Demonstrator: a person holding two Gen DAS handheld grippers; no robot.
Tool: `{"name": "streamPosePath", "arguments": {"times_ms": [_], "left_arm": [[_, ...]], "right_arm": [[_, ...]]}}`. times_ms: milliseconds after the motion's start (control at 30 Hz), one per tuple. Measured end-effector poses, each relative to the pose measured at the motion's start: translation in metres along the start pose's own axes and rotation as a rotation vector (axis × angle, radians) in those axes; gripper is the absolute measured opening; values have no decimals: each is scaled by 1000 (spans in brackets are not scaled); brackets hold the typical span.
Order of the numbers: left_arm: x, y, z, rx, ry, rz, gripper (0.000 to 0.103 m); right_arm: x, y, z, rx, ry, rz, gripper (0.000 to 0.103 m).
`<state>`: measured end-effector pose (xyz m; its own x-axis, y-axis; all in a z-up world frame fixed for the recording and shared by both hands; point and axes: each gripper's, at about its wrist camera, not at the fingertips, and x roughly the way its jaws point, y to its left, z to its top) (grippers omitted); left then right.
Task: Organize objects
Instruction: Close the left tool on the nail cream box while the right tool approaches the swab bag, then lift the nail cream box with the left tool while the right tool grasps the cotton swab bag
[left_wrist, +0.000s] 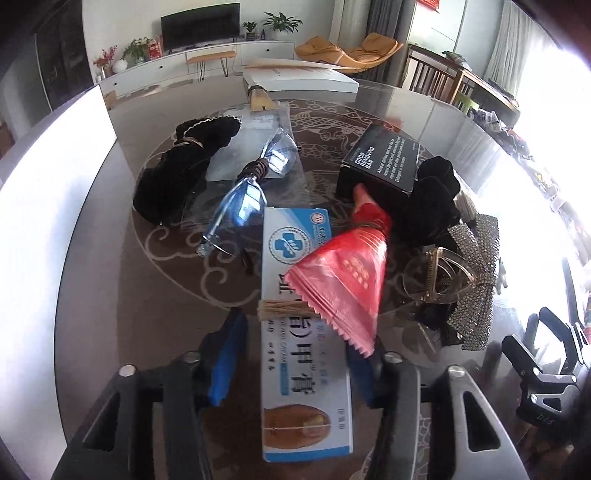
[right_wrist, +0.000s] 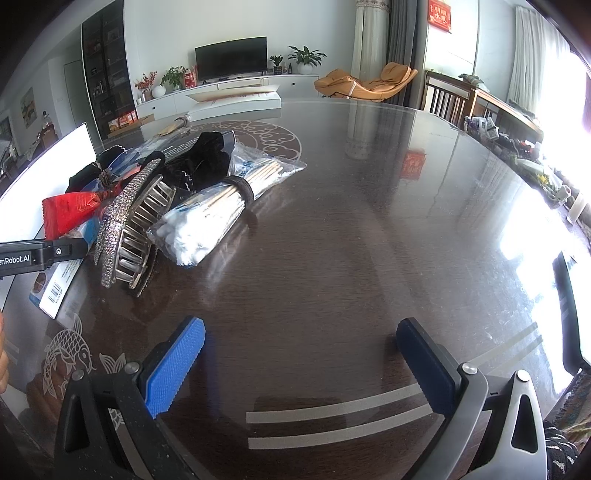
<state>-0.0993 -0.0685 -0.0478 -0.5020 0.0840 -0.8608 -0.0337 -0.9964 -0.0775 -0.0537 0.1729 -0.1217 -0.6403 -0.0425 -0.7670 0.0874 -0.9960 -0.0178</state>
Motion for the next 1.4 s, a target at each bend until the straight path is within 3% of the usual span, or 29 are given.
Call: {"name": "streamPosePath", "arguments": {"times_ms": [300, 433, 467, 533, 700, 933, 1033, 1133, 1200, 1300, 1400], "left_arm": [[-25, 20, -43, -21, 4, 85, 43], [-27, 31, -45, -24, -2, 92, 46], [-27, 32, -45, -27, 0, 82, 49], [-23, 31, -43, -30, 20, 52, 83], [-16, 16, -50, 36, 15, 82, 103], [-18, 17, -52, 35, 1, 76, 103], [-18, 17, -54, 33, -12, 77, 103], [-18, 17, -54, 22, -26, 84, 103], [-17, 16, -52, 18, -18, 87, 103], [-16, 17, -48, 22, 8, 84, 103], [-15, 19, -45, 29, 44, 80, 103]], "right_arm": [[1, 0, 1, 1, -1, 0, 103], [0, 0, 0, 1, -2, -1, 103], [0, 1, 0, 0, -2, -1, 103], [0, 0, 1, 0, -2, -1, 103], [-1, -2, 2, -2, -7, 2, 103], [-1, -11, 7, -27, 52, 38, 103], [-1, -35, 14, 109, 33, 84, 103], [9, -53, 36, 244, 73, 142, 100], [16, -53, 56, 302, 99, 211, 86], [38, -36, 94, 319, 144, 289, 78], [64, -8, 117, 278, 212, 304, 64]]}}
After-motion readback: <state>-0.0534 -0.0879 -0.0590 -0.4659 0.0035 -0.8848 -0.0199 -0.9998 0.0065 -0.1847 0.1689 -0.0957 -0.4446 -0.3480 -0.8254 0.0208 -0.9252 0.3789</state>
